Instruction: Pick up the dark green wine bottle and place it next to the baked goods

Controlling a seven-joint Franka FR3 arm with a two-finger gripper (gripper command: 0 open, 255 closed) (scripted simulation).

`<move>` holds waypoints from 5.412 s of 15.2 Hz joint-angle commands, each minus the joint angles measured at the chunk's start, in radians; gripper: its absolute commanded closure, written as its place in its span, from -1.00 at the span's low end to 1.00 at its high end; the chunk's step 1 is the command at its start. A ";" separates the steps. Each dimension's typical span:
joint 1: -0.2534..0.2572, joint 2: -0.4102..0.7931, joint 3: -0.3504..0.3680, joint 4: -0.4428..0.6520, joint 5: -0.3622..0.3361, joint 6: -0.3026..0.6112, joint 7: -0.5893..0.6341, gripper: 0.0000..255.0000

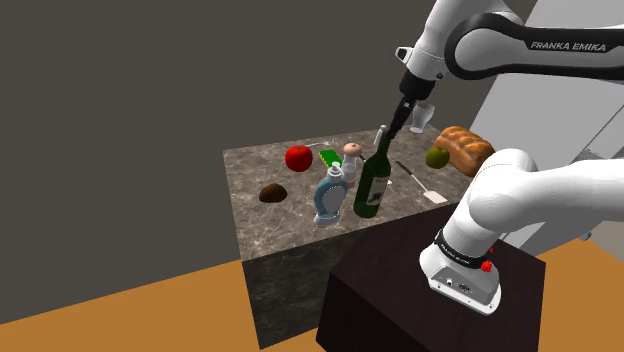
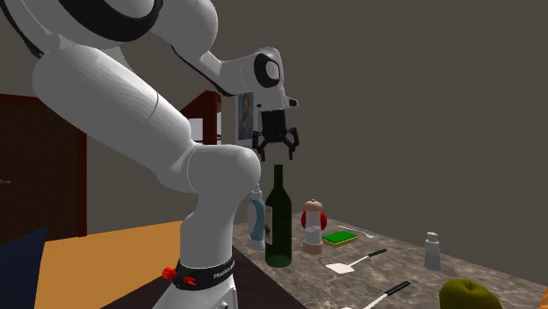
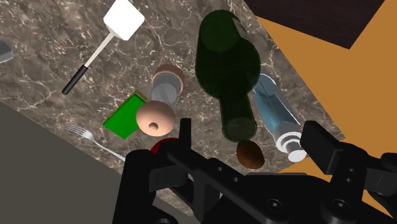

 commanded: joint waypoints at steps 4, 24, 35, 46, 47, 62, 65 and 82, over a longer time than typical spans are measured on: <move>-0.002 -0.004 -0.010 -0.073 -0.010 0.072 -0.008 -1.00; -0.003 0.007 -0.014 -0.103 -0.014 0.113 -0.008 1.00; 0.006 0.018 0.000 0.050 0.001 -0.028 -0.009 1.00; 0.014 0.056 0.011 0.215 0.013 -0.156 -0.011 1.00; 0.014 0.061 0.012 0.231 0.014 -0.167 -0.012 1.00; 0.022 0.148 0.022 0.482 0.026 -0.331 -0.016 1.00; 0.023 0.168 0.023 0.536 0.028 -0.364 -0.017 1.00; 0.030 0.313 0.029 0.873 0.037 -0.557 -0.024 1.00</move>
